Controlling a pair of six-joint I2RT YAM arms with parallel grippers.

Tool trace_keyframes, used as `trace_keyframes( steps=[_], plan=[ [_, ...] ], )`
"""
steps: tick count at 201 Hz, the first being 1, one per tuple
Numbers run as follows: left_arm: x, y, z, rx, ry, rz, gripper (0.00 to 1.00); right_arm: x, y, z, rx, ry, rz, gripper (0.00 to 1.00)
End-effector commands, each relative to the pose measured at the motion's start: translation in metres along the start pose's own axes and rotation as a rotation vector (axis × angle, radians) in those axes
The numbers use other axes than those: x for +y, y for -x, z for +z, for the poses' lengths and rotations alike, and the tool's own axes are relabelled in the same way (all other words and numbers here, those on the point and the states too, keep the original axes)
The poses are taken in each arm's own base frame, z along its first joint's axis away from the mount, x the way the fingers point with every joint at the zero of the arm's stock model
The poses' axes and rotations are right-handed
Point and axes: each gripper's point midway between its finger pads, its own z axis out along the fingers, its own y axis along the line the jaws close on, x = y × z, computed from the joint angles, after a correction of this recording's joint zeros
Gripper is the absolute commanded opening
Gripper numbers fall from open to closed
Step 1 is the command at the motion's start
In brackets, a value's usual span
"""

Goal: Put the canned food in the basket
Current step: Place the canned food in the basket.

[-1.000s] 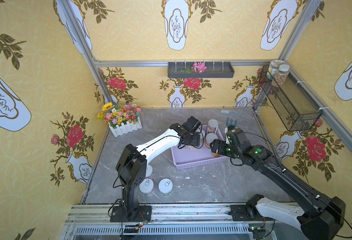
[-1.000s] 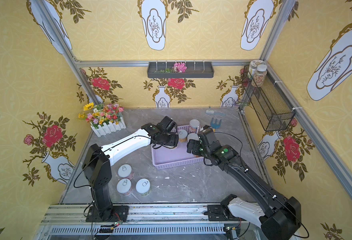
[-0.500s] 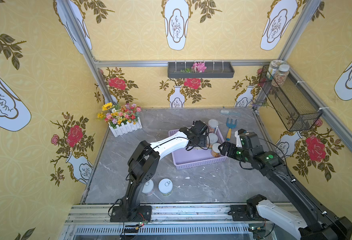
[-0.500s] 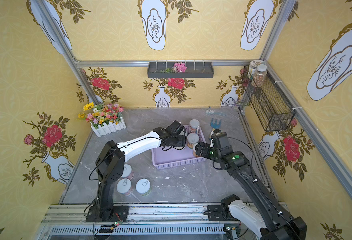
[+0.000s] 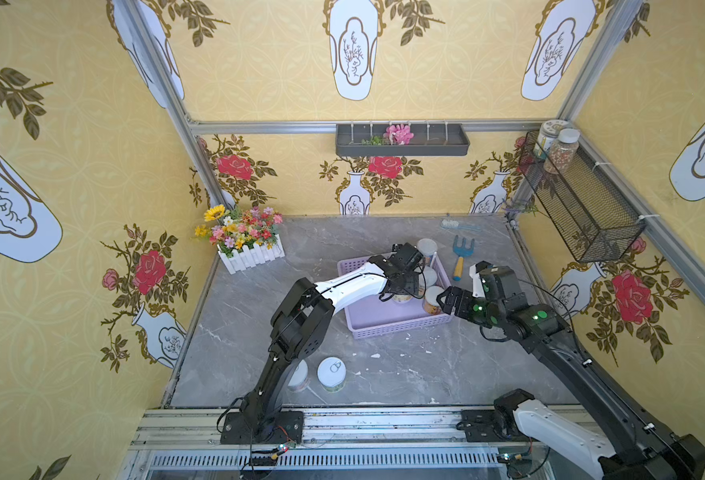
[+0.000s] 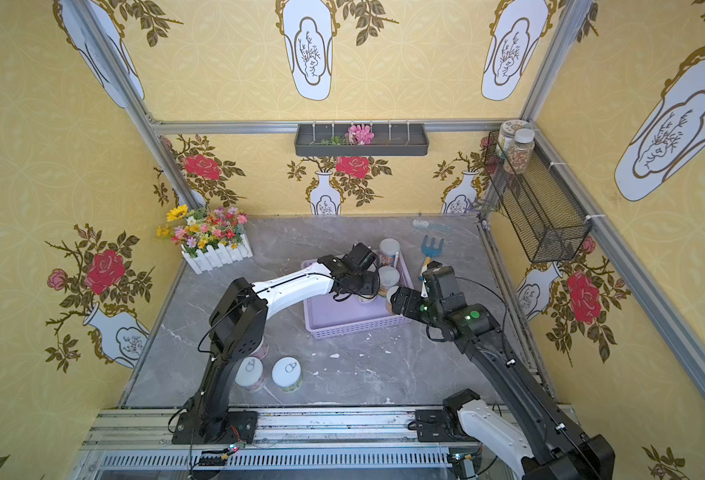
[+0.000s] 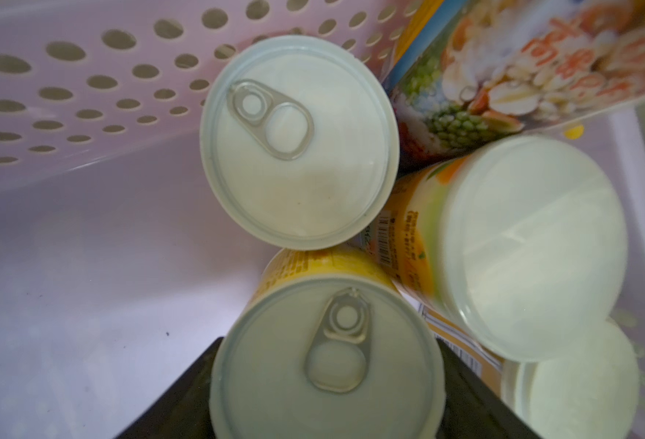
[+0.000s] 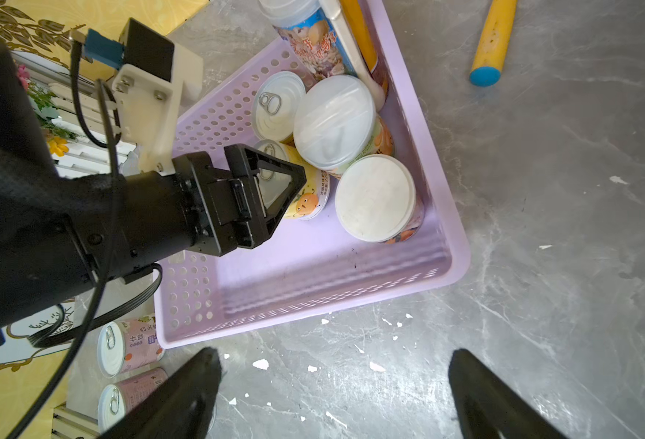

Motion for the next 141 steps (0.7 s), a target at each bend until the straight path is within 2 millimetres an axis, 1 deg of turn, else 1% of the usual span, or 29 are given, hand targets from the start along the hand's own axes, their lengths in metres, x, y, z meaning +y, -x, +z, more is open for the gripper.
trace_keyframes(
  steps=[1, 32, 58, 95, 141],
  plan=[
    [-0.012, 0.018, 0.005, -0.070, -0.037, 0.003, 0.69, 0.002, 0.001, 0.000, -0.005, 0.008, 0.007, 0.97],
    [-0.010, 0.017, 0.012, -0.065, -0.025, 0.012, 0.70, 0.002, 0.000, 0.001, -0.001, 0.010, 0.011, 0.97],
    [-0.010, 0.014, 0.018, -0.051, -0.020, 0.015, 0.78, 0.001, -0.001, 0.002, 0.002, 0.010, 0.013, 0.97],
    [-0.009, 0.010, 0.023, -0.034, -0.019, 0.017, 0.86, 0.000, -0.002, 0.004, 0.011, 0.004, 0.016, 0.97],
    [-0.011, 0.013, 0.017, -0.040, -0.026, 0.016, 0.92, 0.001, -0.002, 0.006, 0.017, 0.005, 0.017, 0.97]
  ],
)
